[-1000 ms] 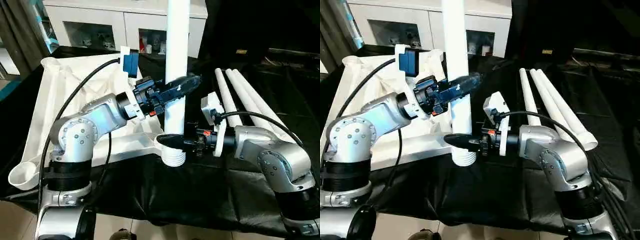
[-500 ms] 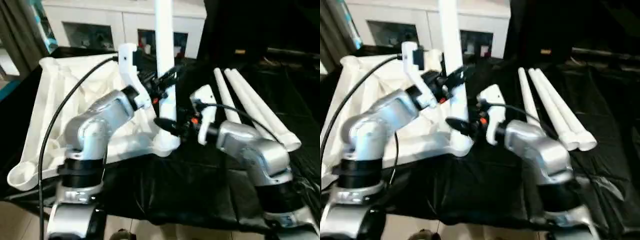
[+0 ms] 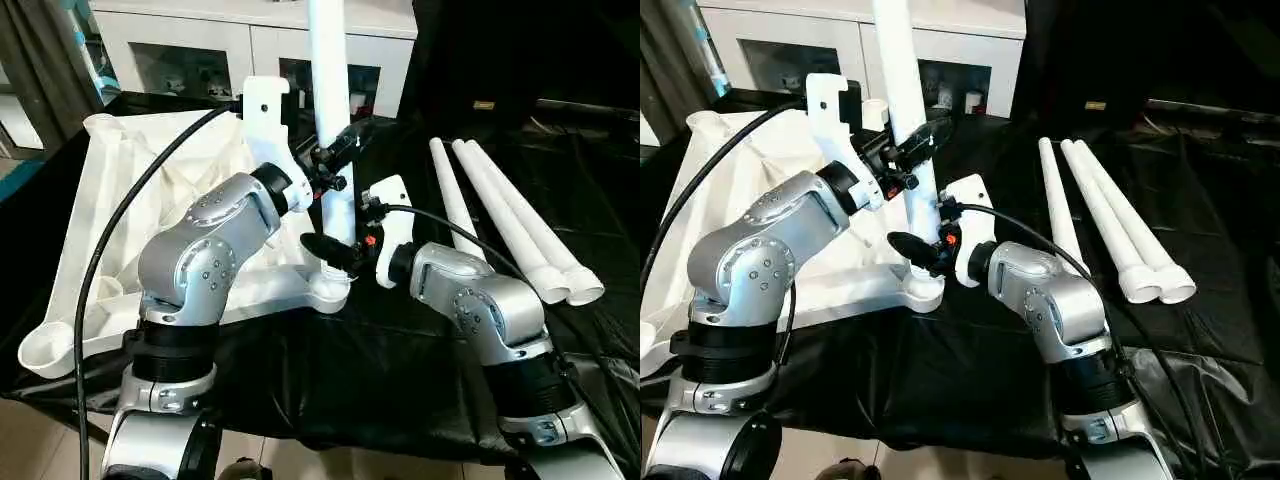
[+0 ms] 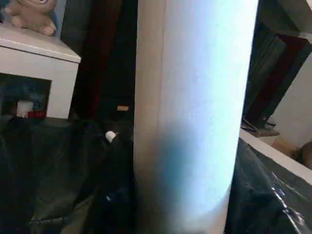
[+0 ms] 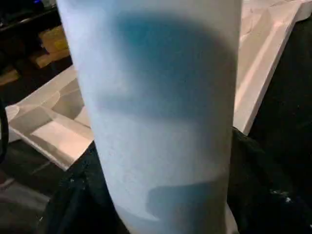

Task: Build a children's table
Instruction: Pick table leg

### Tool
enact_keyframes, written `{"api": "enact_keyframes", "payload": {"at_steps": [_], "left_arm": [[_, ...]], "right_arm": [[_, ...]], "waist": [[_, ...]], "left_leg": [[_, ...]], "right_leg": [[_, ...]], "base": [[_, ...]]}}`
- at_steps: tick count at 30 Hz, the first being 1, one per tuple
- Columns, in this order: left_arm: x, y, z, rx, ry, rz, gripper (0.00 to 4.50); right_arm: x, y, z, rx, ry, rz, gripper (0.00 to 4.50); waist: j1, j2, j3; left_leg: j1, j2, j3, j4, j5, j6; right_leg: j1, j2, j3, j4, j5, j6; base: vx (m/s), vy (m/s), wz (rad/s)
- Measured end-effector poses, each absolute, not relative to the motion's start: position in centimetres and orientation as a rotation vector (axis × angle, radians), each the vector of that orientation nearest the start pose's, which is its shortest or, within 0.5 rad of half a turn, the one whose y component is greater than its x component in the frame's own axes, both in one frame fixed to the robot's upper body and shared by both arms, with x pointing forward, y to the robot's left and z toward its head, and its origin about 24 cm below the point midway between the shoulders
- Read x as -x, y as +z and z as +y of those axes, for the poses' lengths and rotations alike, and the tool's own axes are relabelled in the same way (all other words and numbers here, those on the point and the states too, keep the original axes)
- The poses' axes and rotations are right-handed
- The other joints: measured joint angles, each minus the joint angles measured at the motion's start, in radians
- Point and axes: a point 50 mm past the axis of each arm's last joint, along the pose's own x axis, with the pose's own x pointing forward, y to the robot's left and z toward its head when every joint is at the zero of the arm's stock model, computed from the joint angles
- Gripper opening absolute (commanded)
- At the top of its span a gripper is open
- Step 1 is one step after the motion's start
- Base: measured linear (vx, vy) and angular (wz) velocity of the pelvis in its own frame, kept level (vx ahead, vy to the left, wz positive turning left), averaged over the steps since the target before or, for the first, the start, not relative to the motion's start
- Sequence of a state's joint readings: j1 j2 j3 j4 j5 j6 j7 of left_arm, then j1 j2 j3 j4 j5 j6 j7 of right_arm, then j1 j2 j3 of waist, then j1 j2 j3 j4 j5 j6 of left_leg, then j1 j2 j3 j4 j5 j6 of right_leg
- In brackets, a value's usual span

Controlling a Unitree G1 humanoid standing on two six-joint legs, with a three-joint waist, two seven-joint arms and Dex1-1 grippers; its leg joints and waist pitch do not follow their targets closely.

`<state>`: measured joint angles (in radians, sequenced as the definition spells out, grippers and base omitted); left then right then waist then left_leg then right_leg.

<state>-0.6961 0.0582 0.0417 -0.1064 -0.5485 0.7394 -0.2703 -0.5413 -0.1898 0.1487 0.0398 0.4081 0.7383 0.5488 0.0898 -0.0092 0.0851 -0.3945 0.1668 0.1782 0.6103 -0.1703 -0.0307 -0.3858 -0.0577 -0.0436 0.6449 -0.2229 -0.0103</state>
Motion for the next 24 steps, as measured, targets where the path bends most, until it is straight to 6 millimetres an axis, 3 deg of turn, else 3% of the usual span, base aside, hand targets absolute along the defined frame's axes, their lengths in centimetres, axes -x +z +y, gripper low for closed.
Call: {"api": "enact_keyframes", "payload": {"at_steps": [3,5,11,18,22,24], "left_arm": [[-31.9,20.8,6.9,0.356,-0.822,-0.046,2.57],[-31.6,20.9,7.1,0.388,-0.900,-0.049,2.95],[-30.2,20.3,7.7,0.439,-1.189,-0.005,2.98],[-30.7,21.0,7.5,0.428,-1.227,0.004,2.28],[-31.5,20.4,7.5,0.476,-1.189,0.040,2.14],[-31.5,20.4,7.4,0.480,-1.193,0.041,1.95]], "right_arm": [[-30.7,11.9,-8.3,-0.135,0.976,0.289,2.51],[-30.0,12.1,-9.1,-0.139,1.045,0.277,2.51],[-28.7,13.7,-10.0,-0.151,1.205,0.222,2.51],[-28.7,14.3,-10.9,-0.201,1.218,0.215,2.51],[-28.4,14.8,-11.1,-0.221,1.242,0.201,2.50],[-28.3,14.9,-11.3,-0.232,1.246,0.209,2.09]], "waist": [[0.000,0.000,0.000],[0.001,0.000,0.000],[-0.002,0.001,-0.001],[0.000,0.002,-0.001],[-0.002,0.003,-0.001],[-0.002,0.003,-0.001]], "left_leg": [[0.000,0.000,0.000,0.000,0.000,0.000],[0.000,0.000,0.000,0.000,0.000,0.000],[0.002,0.000,0.000,0.000,0.000,0.001],[0.002,0.000,0.000,0.002,0.001,0.001],[0.002,0.000,0.000,0.003,0.001,0.002],[0.002,0.001,0.000,0.002,0.001,0.002]], "right_leg": [[0.000,0.000,0.000,0.000,0.000,0.000],[0.000,0.000,0.000,0.000,0.000,0.000],[0.000,0.000,0.000,0.001,0.000,0.000],[0.002,0.000,0.000,0.000,0.002,-0.001],[0.002,0.000,0.000,0.000,0.002,-0.001],[0.002,0.000,0.000,0.000,0.002,-0.001]], "base": [[0.000,0.000,0.00],[0.000,0.000,0.00],[0.000,0.000,0.00],[0.000,0.000,0.00],[0.000,0.000,0.00],[0.000,0.000,0.00]]}}
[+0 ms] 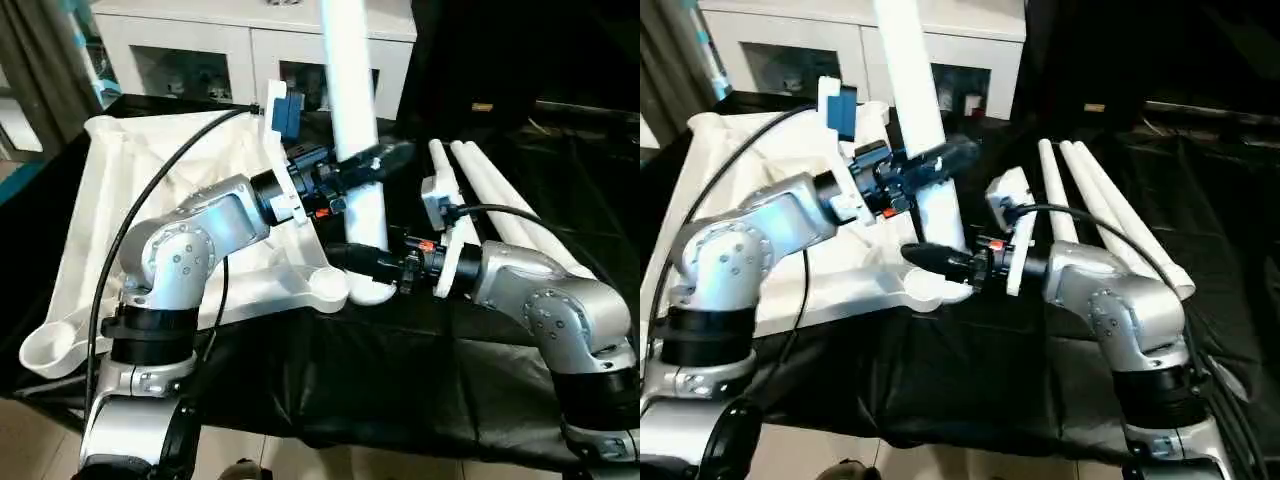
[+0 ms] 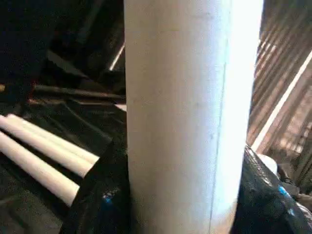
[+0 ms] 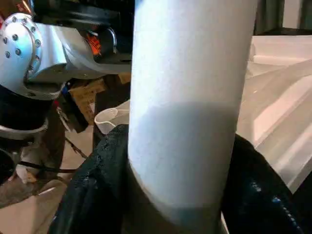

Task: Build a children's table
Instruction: Pick table leg

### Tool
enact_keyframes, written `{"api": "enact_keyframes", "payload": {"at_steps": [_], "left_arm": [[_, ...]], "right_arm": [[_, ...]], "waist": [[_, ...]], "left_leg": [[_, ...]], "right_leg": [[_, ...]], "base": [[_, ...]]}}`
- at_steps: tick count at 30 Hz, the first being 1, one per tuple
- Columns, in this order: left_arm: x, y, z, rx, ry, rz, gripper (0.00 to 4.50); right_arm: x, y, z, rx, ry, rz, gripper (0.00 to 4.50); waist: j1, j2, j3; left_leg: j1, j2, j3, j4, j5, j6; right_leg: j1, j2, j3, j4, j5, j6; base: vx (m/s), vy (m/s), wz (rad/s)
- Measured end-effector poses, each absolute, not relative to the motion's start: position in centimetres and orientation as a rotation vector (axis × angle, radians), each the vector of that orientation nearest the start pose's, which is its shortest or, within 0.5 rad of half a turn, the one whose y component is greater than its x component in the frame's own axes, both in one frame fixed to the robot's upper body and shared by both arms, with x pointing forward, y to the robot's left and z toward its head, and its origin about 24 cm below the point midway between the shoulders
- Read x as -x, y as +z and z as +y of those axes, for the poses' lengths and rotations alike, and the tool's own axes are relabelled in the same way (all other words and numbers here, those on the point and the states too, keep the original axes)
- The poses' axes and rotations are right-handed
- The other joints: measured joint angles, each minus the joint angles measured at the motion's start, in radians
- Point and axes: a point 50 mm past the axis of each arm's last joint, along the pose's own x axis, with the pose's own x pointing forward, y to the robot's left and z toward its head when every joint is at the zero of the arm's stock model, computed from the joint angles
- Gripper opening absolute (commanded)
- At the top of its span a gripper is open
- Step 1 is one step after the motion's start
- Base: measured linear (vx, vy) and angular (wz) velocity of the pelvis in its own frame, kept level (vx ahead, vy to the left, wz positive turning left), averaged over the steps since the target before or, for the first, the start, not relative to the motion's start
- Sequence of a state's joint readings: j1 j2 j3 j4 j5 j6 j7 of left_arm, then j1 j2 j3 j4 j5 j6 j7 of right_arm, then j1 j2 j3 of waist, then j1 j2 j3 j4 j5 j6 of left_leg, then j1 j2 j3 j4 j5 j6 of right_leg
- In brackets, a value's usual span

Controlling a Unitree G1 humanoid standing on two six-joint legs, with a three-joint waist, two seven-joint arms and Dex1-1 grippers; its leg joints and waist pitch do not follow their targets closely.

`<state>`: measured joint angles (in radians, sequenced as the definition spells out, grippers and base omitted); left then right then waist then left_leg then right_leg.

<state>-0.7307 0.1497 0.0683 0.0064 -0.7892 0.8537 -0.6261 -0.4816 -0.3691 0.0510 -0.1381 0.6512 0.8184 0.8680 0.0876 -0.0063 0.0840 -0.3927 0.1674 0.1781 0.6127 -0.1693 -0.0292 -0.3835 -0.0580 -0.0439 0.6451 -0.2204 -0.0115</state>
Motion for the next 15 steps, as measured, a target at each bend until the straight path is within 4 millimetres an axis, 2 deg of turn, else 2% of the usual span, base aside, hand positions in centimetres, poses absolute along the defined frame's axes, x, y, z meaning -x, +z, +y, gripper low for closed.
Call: {"api": "enact_keyframes", "payload": {"at_steps": [9,10,12,15], "left_arm": [[-31.64,20.44,7.31,0.505,-1.190,0.065,1.90],[-31.66,20.43,7.38,0.510,-1.189,0.066,1.90],[-31.67,20.45,7.43,0.515,-1.188,0.065,1.90],[-31.79,20.57,7.87,0.530,-1.179,0.052,1.90]], "right_arm": [[-28.38,14.91,-11.52,-0.240,1.236,0.217,1.95],[-28.40,14.91,-11.48,-0.239,1.234,0.216,2.30],[-28.41,14.96,-11.41,-0.239,1.235,0.213,2.65],[-28.51,15.37,-11.10,-0.249,1.251,0.213,2.74]], "waist": [[0.000,0.000,0.000],[0.000,0.000,0.000],[0.000,0.000,0.000],[-0.001,0.000,0.000]], "left_leg": [[0.000,0.000,0.000,0.000,0.000,0.000],[0.000,0.000,0.000,0.000,0.000,0.000],[0.000,0.000,0.000,0.000,0.000,0.000],[0.000,0.000,0.000,0.000,0.000,0.000]], "right_leg": [[0.000,0.000,0.000,0.000,0.000,0.000],[0.000,0.000,0.000,0.000,0.000,0.000],[0.000,0.000,0.000,0.000,0.000,0.000],[0.000,0.000,0.000,0.000,0.000,0.000]], "base": [[0.000,0.000,0.00],[0.000,0.000,0.00],[0.000,0.000,0.00],[0.000,0.000,0.00]]}}
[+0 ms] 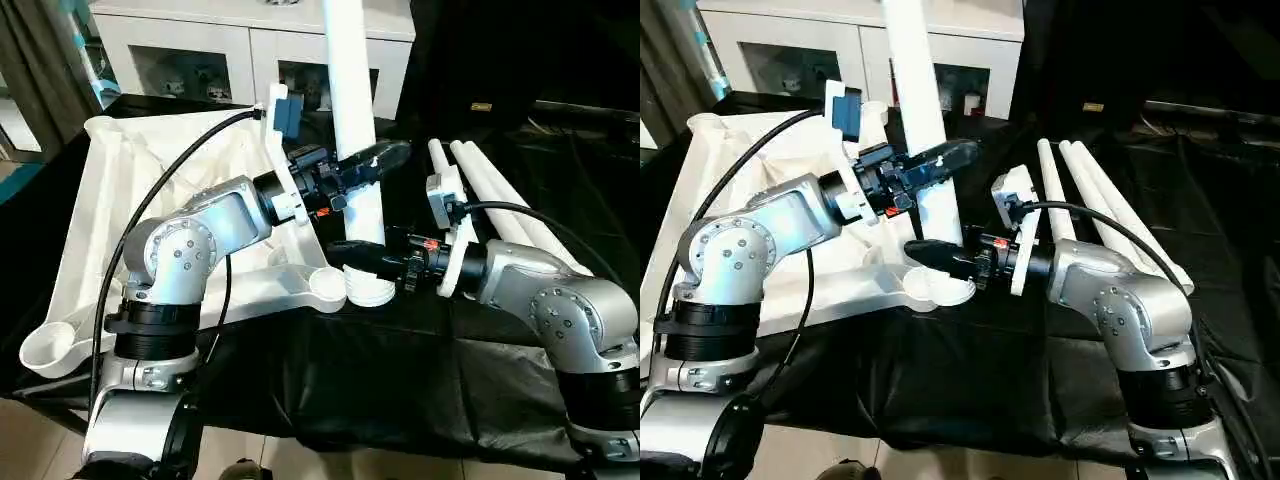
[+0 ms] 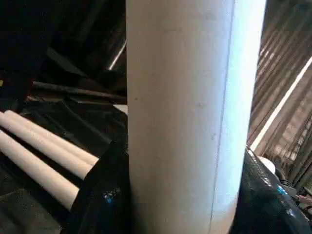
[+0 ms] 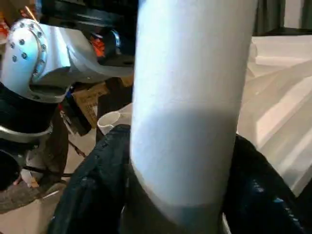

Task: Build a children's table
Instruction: Pick table leg

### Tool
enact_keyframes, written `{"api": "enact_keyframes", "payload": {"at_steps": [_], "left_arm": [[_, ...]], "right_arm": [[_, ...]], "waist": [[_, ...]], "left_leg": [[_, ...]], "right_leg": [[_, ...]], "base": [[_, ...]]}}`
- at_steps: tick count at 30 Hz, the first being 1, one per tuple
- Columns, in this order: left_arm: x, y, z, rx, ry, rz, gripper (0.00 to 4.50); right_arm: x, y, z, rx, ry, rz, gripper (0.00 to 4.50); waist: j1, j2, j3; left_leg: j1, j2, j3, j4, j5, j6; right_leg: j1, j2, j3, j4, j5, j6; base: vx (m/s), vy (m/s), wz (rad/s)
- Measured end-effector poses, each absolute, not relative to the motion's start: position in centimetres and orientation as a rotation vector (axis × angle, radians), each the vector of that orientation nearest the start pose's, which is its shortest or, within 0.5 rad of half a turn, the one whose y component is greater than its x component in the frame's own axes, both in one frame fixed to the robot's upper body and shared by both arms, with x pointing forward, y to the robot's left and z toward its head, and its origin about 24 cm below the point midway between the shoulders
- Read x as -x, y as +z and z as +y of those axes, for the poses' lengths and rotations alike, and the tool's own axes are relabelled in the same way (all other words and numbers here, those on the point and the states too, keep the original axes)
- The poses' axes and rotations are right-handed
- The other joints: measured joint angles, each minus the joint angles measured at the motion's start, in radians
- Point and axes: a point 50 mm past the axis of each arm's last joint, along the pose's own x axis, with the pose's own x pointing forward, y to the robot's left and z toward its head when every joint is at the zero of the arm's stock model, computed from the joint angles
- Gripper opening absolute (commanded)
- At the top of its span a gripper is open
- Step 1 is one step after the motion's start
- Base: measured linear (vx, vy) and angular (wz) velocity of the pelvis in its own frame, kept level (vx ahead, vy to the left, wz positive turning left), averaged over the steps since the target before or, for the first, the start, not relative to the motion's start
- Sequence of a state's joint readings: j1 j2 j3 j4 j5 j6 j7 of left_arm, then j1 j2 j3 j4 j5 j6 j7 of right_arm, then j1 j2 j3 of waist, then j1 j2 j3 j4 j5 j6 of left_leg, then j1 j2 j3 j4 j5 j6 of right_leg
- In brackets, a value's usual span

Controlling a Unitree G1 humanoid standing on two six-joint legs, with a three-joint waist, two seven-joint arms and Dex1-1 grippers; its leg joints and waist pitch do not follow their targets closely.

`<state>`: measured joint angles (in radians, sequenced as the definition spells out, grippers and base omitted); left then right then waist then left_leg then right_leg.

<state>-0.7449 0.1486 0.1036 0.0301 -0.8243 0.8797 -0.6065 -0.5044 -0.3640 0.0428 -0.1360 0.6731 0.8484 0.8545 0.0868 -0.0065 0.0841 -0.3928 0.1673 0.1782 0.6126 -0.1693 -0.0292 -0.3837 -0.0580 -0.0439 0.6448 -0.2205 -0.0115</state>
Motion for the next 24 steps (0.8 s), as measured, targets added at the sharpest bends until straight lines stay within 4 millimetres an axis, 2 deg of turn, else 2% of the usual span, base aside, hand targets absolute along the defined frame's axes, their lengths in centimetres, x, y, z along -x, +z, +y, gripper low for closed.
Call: {"api": "enact_keyframes", "payload": {"at_steps": [2,5,7,10,11,19,21,24], "left_arm": [[-31.8,20.5,7.9,0.532,-1.178,0.055,1.90],[-31.9,20.4,8.1,0.530,-1.170,0.063,1.90],[-31.9,20.4,8.1,0.530,-1.171,0.069,1.90],[-31.9,20.4,8.1,0.532,-1.178,0.072,1.90],[-31.9,20.4,8.1,0.532,-1.178,0.072,1.90],[-32.0,20.2,8.3,0.512,-1.158,0.080,1.90],[-32.1,20.1,8.3,0.502,-1.137,0.083,2.46],[-32.6,20.0,8.3,0.478,-1.047,0.075,2.79]], "right_arm": [[-28.6,15.6,-11.1,-0.249,1.252,0.206,3.06],[-28.6,15.6,-11.1,-0.251,1.254,0.204,3.11],[-28.6,15.6,-11.1,-0.253,1.255,0.207,2.81],[-28.6,15.6,-11.3,-0.267,1.251,0.218,2.66],[-28.6,15.6,-11.3,-0.268,1.251,0.219,2.44],[-28.8,15.2,-10.7,-0.292,1.209,0.233,1.99],[-28.9,15.0,-10.5,-0.292,1.189,0.242,1.93],[-29.3,14.8,-10.1,-0.262,1.136,0.254,1.91]], "waist": [[0.000,0.000,0.000],[0.002,0.000,0.000],[0.002,0.000,0.000],[0.002,0.000,0.000],[0.001,0.000,0.000],[0.001,0.000,0.000],[0.000,0.000,0.000],[0.001,0.000,0.000]], "left_leg": [[0.000,0.000,0.000,0.000,0.000,0.000],[0.000,0.000,0.000,0.000,0.000,0.000],[0.000,0.000,0.000,0.000,0.000,0.000],[0.000,0.000,0.000,0.000,0.000,0.000],[0.000,0.000,0.000,0.000,0.000,0.000],[0.000,0.000,0.000,-0.001,0.000,0.000],[0.000,0.000,0.000,-0.001,0.000,0.000],[-0.001,0.000,0.000,-0.001,0.000,0.000]], "right_leg": [[0.000,0.000,0.000,0.000,0.000,0.000],[0.000,0.000,0.000,0.000,0.000,0.000],[0.000,0.000,0.000,0.000,0.000,0.000],[0.000,0.000,0.000,-0.001,0.000,0.000],[0.000,0.000,0.000,-0.001,0.000,0.000],[0.000,0.000,0.000,-0.001,0.000,0.000],[0.000,0.000,0.000,-0.001,0.000,0.000],[0.000,0.000,0.000,-0.001,0.000,0.000]], "base": [[0.000,0.000,0.00],[0.000,0.000,0.00],[0.000,0.000,0.00],[0.000,0.000,0.00],[0.000,0.000,0.00],[0.000,0.000,0.00],[0.000,0.000,0.00],[0.000,0.000,0.00]]}}
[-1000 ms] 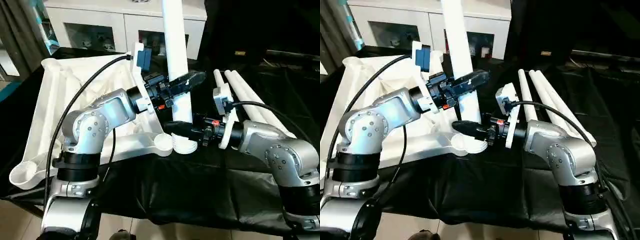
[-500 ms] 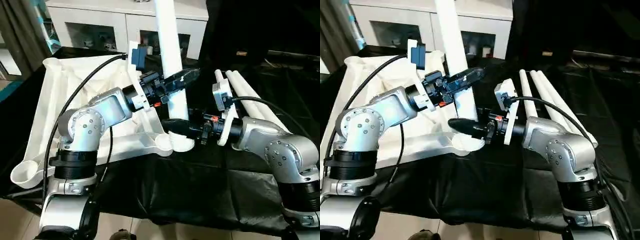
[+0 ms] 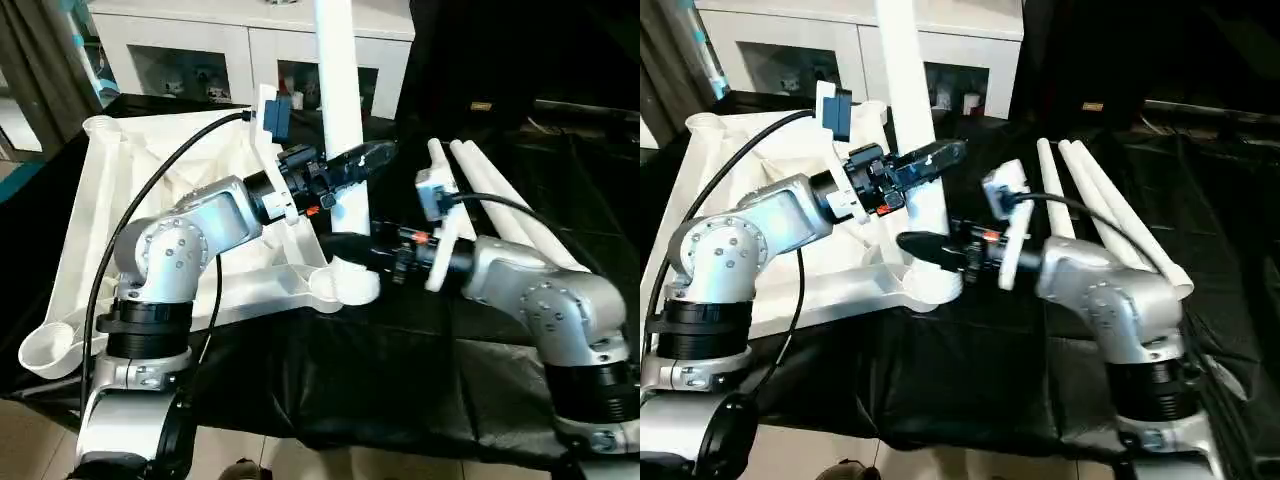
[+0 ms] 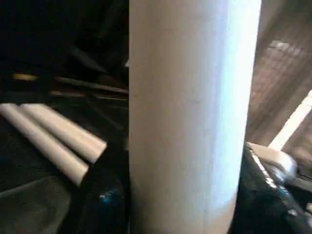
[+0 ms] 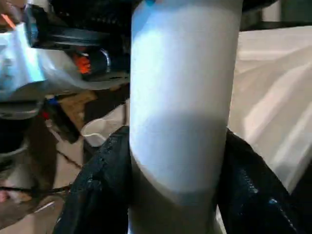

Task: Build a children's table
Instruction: Pick table leg

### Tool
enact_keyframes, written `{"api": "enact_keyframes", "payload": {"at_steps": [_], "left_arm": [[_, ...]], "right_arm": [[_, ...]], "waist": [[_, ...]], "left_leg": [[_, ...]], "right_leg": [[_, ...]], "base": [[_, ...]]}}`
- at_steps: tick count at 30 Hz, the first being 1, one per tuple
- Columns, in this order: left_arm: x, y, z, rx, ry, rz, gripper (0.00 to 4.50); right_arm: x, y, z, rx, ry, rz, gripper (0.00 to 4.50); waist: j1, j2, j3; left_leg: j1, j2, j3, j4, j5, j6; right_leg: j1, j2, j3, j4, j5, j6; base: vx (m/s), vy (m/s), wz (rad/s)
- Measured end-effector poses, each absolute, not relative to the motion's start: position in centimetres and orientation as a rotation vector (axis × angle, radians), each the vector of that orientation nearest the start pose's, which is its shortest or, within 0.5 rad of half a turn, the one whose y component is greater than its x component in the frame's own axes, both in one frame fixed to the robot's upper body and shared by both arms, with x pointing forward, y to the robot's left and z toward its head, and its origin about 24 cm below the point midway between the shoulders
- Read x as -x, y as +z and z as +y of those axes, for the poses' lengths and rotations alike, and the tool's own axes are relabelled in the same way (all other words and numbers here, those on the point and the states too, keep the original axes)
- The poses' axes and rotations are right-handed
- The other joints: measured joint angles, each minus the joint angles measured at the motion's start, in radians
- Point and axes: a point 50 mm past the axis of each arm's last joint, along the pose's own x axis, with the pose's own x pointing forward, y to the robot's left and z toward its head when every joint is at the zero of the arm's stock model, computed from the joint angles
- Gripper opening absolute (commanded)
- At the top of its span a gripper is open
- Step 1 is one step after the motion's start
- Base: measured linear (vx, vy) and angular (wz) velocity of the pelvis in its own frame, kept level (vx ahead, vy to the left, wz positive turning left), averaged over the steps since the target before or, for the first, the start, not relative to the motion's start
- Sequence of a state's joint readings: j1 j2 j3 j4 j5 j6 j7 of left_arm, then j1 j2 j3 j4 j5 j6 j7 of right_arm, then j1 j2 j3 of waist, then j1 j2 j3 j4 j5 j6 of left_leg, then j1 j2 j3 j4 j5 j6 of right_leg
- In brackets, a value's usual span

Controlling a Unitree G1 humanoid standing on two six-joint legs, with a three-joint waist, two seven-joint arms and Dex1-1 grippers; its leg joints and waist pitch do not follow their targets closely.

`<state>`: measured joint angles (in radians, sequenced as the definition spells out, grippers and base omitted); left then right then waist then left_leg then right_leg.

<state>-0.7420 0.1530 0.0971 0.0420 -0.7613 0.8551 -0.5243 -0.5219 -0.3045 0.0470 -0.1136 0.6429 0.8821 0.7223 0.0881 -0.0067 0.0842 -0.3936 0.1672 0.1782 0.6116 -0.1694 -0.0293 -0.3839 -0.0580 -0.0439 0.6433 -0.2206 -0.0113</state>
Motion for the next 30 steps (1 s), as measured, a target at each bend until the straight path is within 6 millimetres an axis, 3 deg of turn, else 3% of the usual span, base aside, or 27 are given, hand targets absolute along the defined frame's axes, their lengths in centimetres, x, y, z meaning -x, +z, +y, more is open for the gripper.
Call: {"api": "enact_keyframes", "payload": {"at_steps": [7,8,18,19,20,26,30], "left_arm": [[-33.5,20.5,8.5,0.446,-0.879,0.037,3.08],[-33.5,20.4,8.4,0.446,-0.873,0.039,2.85],[-33.3,20.7,8.0,0.442,-0.847,0.030,2.15],[-33.2,20.8,8.0,0.441,-0.849,0.026,1.96],[-33.2,20.8,8.0,0.441,-0.851,0.026,1.93],[-32.7,20.6,7.8,0.390,-0.959,0.055,1.87],[-32.4,20.4,8.1,0.371,-1.004,0.071,1.85]], "right_arm": [[-29.5,14.1,-9.7,-0.218,1.090,0.284,1.91],[-29.5,14.1,-9.7,-0.213,1.084,0.284,1.91],[-29.7,14.0,-9.6,-0.193,1.062,0.272,1.91],[-29.7,14.0,-9.6,-0.191,1.064,0.269,2.47],[-29.7,14.0,-9.6,-0.191,1.067,0.269,2.61],[-29.2,14.2,-10.6,-0.197,1.165,0.306,3.01],[-29.3,15.2,-11.0,-0.187,1.211,0.300,3.04]], "waist": [[0.000,0.000,0.000],[0.000,0.000,0.000],[0.000,0.000,0.000],[0.000,0.000,0.000],[0.000,0.000,0.000],[0.001,0.000,0.000],[0.000,0.000,0.000]], "left_leg": [[-0.001,0.000,0.000,-0.003,0.000,0.000],[-0.001,0.000,0.000,-0.003,0.000,0.000],[-0.001,0.000,0.000,-0.004,0.000,0.000],[-0.001,0.000,0.000,-0.004,0.000,0.000],[-0.001,0.000,0.000,-0.004,0.000,0.000],[-0.001,0.000,0.000,-0.004,0.000,0.000],[0.000,0.000,0.000,-0.004,0.000,0.000]], "right_leg": [[0.000,0.000,0.000,-0.004,0.000,0.000],[0.000,0.000,0.000,-0.004,0.000,0.000],[0.000,0.000,-0.001,-0.005,0.001,0.001],[0.000,0.000,-0.001,-0.005,0.001,0.001],[0.000,0.000,-0.001,-0.005,0.001,0.001],[0.000,0.000,-0.001,-0.005,0.001,0.001],[0.000,0.000,-0.001,-0.004,0.001,0.001]], "base": [[0.000,0.000,0.00],[0.000,0.000,0.00],[0.000,0.000,0.00],[0.000,0.000,0.00],[0.000,0.000,0.00],[0.000,0.000,0.00],[0.000,0.000,0.00]]}}
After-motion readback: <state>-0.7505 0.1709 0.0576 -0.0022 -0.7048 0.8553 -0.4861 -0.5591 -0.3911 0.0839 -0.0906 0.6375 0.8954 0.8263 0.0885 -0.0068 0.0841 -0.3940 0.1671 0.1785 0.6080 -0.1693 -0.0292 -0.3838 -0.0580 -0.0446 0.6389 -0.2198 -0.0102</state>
